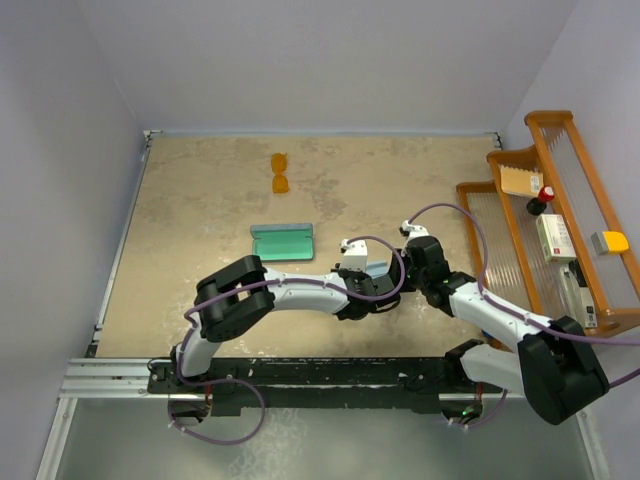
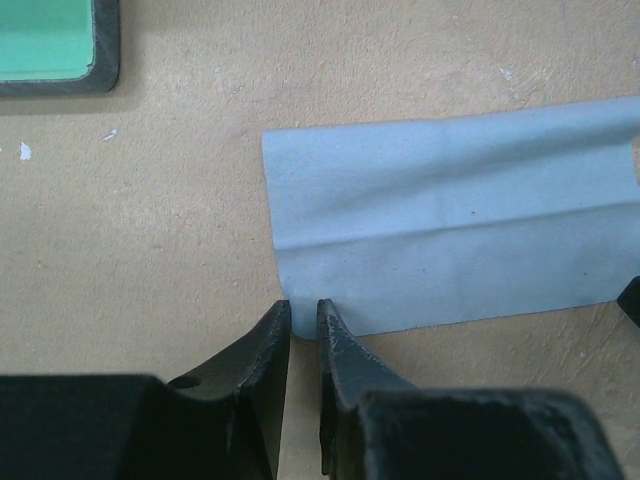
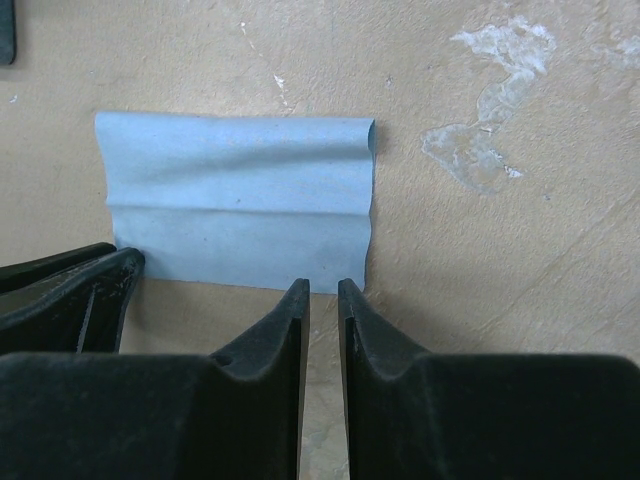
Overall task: Organize the sunglasses
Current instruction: Fold the glasses cleaning cloth at the center of the board.
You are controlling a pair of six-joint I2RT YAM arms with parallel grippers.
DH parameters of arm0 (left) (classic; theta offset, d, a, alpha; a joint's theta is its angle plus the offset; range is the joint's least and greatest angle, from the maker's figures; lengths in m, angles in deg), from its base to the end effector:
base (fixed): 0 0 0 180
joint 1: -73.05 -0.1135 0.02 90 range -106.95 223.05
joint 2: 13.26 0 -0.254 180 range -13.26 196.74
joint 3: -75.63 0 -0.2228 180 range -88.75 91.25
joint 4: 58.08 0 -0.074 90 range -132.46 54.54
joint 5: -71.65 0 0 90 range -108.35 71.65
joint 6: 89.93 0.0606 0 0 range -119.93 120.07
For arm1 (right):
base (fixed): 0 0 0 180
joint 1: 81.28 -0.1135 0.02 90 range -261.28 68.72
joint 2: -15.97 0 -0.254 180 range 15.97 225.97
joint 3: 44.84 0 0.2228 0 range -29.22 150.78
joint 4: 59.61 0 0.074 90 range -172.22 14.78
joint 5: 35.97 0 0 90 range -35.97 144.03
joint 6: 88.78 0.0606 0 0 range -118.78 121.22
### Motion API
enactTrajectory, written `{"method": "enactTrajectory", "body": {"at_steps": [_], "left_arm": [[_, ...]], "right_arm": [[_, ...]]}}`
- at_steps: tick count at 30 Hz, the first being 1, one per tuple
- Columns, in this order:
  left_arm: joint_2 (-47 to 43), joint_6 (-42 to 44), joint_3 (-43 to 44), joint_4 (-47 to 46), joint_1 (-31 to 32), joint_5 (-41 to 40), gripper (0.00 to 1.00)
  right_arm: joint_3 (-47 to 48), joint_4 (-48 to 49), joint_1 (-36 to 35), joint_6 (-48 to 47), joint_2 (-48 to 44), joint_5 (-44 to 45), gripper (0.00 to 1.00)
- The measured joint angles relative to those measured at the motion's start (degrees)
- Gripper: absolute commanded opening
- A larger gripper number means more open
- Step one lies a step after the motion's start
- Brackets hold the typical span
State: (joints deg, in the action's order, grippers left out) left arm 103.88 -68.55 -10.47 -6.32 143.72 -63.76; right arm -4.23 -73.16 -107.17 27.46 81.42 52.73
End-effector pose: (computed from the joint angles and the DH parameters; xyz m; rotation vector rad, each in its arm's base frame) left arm 0.1634 -0.3356 0.1390 -0.0860 2.3149 0.0511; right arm 0.1992 0.0982 0.1674 -0.0056 2.2918 0.5102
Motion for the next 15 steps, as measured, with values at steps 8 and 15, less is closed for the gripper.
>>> {"method": "enactTrajectory", "body": {"at_steps": [8, 15], "left_arm": [[0.1, 0.1, 0.0, -0.3, 0.0, 0.2, 0.07], [0.1, 0.3, 0.0, -1.1, 0.0, 0.6, 0.0]], "right_arm": [[0.0, 0.0, 0.0, 0.2, 0.0, 0.0, 0.2], [0.0, 0.0, 0.0, 0.2, 0.0, 0.0, 0.2]]}}
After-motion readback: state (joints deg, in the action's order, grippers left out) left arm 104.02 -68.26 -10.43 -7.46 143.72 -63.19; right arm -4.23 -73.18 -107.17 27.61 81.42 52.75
